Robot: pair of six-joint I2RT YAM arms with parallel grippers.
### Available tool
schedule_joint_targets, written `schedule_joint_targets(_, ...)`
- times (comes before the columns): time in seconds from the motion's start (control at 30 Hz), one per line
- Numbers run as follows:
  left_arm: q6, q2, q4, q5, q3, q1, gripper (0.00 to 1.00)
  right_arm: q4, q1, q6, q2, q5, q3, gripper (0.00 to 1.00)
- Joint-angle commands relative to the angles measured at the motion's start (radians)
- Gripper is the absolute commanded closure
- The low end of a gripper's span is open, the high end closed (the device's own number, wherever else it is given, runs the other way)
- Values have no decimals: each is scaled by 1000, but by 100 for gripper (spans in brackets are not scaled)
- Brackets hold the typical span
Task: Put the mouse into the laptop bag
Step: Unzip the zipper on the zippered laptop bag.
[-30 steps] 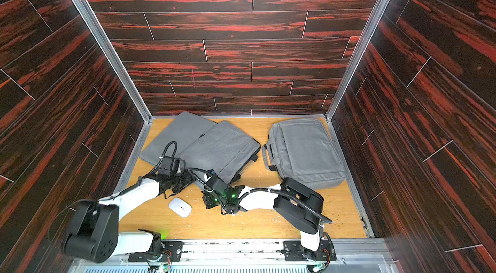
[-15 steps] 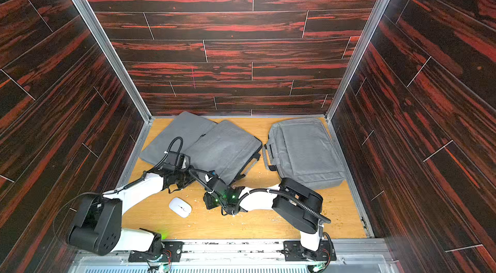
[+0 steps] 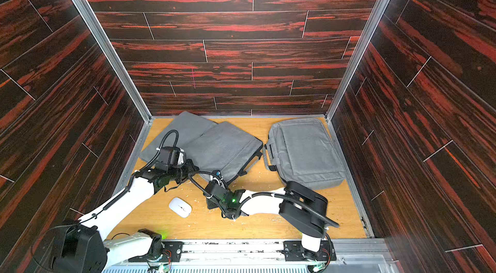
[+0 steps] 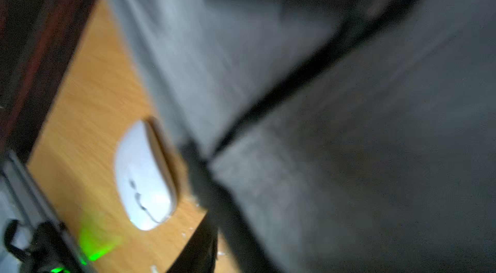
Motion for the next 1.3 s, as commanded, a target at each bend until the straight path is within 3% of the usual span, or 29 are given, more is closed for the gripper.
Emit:
schedule_joint_targets(0.0,10,-47,-21,12,37,-5,100,9,1,-14,-80,92,-1,51)
schedule_joint_targets(0.5,-11,-64,-7,39,30,-20,100,-21,-3,-110,-74,193,127,50)
schedule_joint_targets(0.67,-27,-89,1,46,20,-38,100,25,-31,-111,-69,181,129,53)
schedule_joint_targets(0.77,-39,-106,4,48,13,-48,100,47,-49,-110,-62,161,134,60)
schedule_joint_targets(0.9,-44,-119,4,48,11,-57,100,59,-61,-107,-49,143,149,83)
schedule_joint_targets(1.03,-43,-122,1,49,9,-59,100,39,-66,-100,-44,129,162,96)
schedule_joint_targets(1.27,-22,-105,-14,33,19,-58,100,21,-85,-40,-100,80,79,100)
